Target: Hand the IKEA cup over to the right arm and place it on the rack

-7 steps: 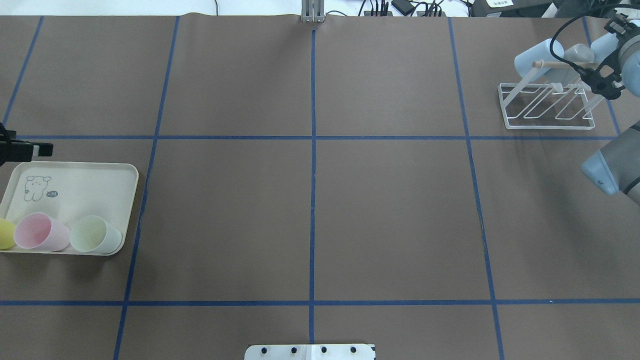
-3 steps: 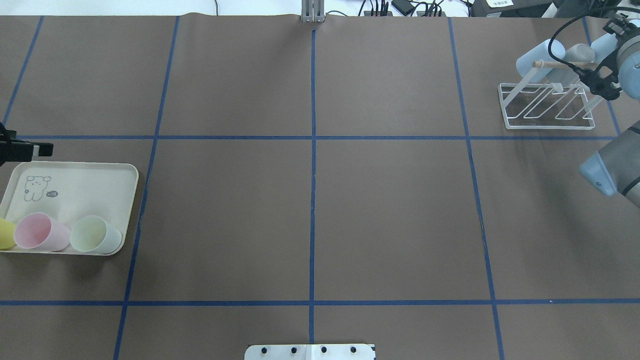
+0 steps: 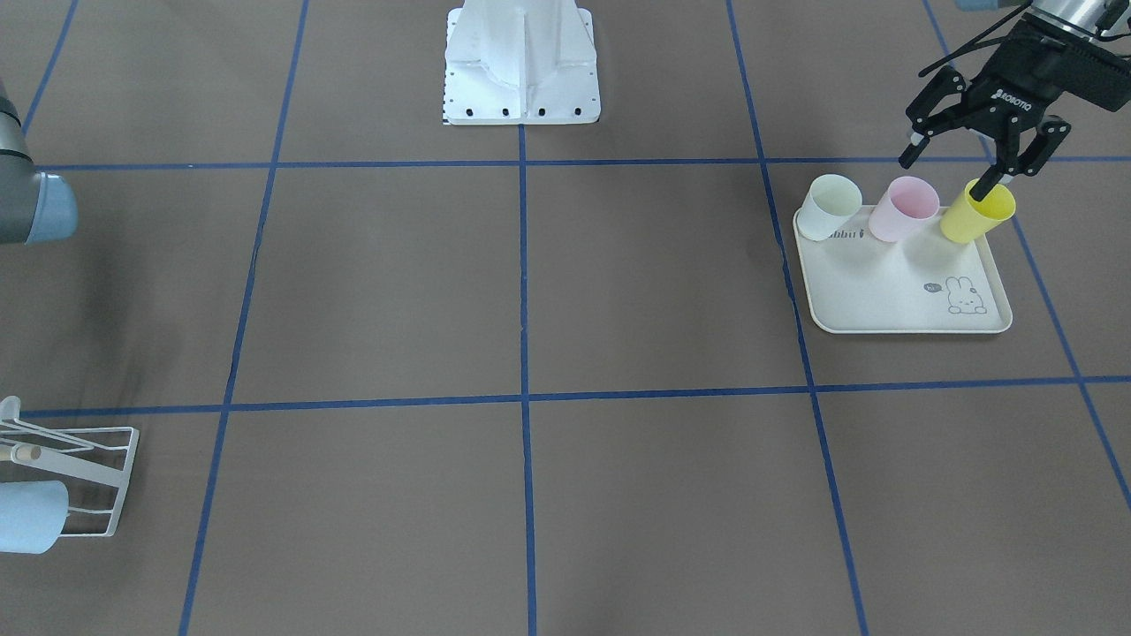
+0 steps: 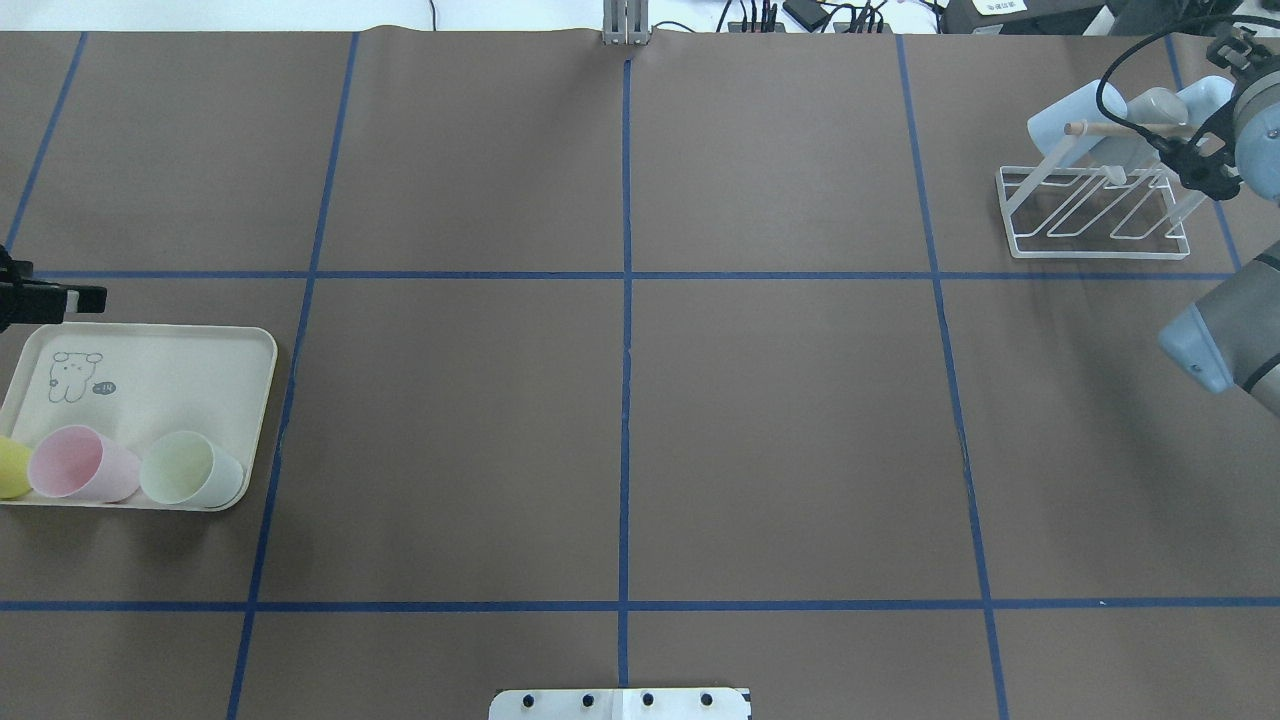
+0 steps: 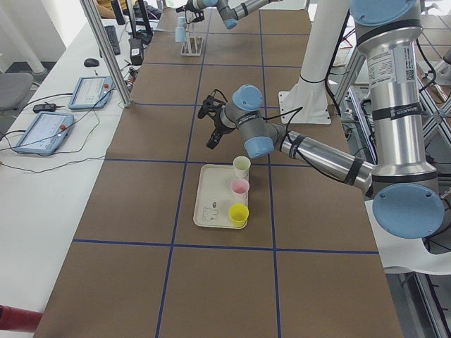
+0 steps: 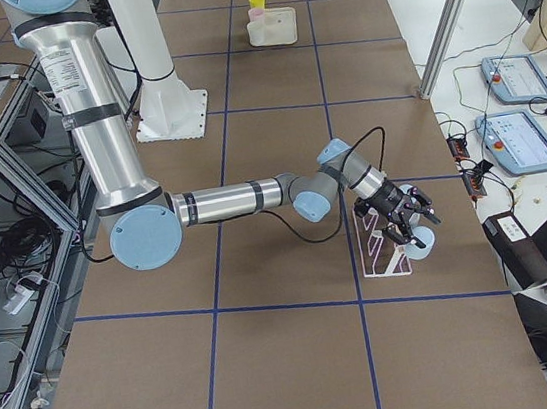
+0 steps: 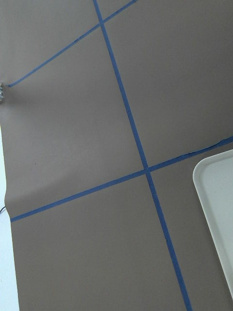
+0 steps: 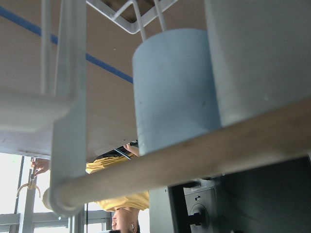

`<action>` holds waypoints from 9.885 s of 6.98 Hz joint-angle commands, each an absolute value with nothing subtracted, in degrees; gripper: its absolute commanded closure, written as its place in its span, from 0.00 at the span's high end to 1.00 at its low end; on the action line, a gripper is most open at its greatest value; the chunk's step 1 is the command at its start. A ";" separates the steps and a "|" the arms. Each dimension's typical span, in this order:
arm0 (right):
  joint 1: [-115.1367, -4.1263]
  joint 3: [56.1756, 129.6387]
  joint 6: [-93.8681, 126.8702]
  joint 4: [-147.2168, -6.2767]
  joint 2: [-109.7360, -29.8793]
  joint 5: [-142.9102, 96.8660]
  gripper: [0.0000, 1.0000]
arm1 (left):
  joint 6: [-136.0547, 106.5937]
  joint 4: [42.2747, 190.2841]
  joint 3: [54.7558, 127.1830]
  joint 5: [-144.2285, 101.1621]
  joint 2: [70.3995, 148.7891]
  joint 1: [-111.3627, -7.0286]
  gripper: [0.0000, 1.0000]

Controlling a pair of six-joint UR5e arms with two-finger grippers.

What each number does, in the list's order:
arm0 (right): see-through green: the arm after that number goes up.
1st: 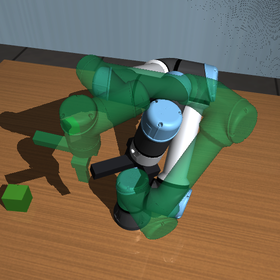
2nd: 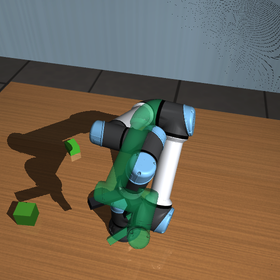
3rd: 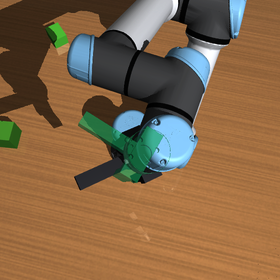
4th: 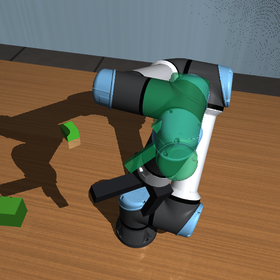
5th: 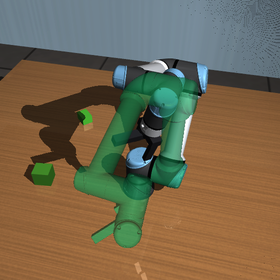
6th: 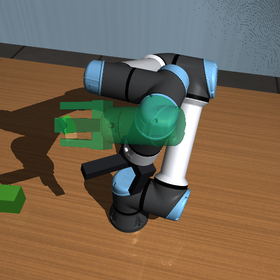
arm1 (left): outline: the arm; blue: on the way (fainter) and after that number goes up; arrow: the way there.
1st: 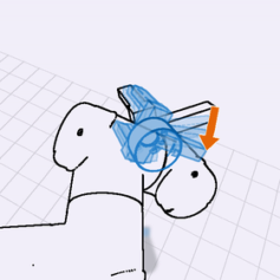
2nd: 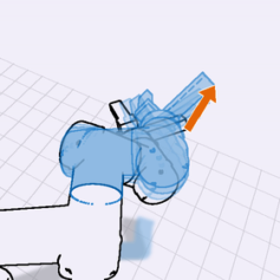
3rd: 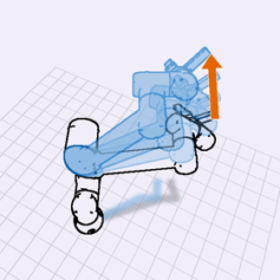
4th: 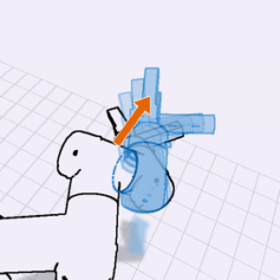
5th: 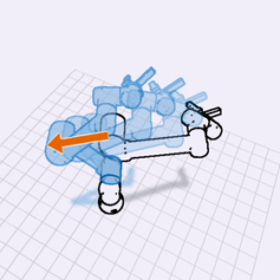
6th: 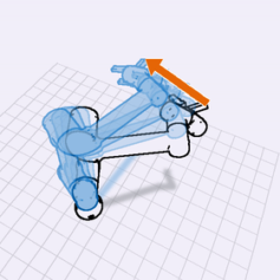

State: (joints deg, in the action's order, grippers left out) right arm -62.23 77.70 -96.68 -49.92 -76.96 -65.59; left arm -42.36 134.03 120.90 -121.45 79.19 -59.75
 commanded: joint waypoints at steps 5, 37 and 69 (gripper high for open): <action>-62.49 85.66 -86.45 -50.18 -77.07 -73.53 0.99 | -42.19 134.03 121.03 -121.46 79.19 -59.77 1.00; -39.84 114.00 14.15 -48.25 -78.42 -114.26 0.99 | -48.70 153.72 117.22 -123.65 67.22 -61.61 0.00; -23.38 102.48 13.80 -27.51 -62.23 -98.96 0.91 | -87.80 148.80 114.43 -110.05 104.24 -31.56 0.00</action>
State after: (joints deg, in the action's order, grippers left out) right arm -23.31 102.48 13.80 -27.58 -62.17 -98.96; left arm -87.80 148.80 114.58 -111.29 104.08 -32.55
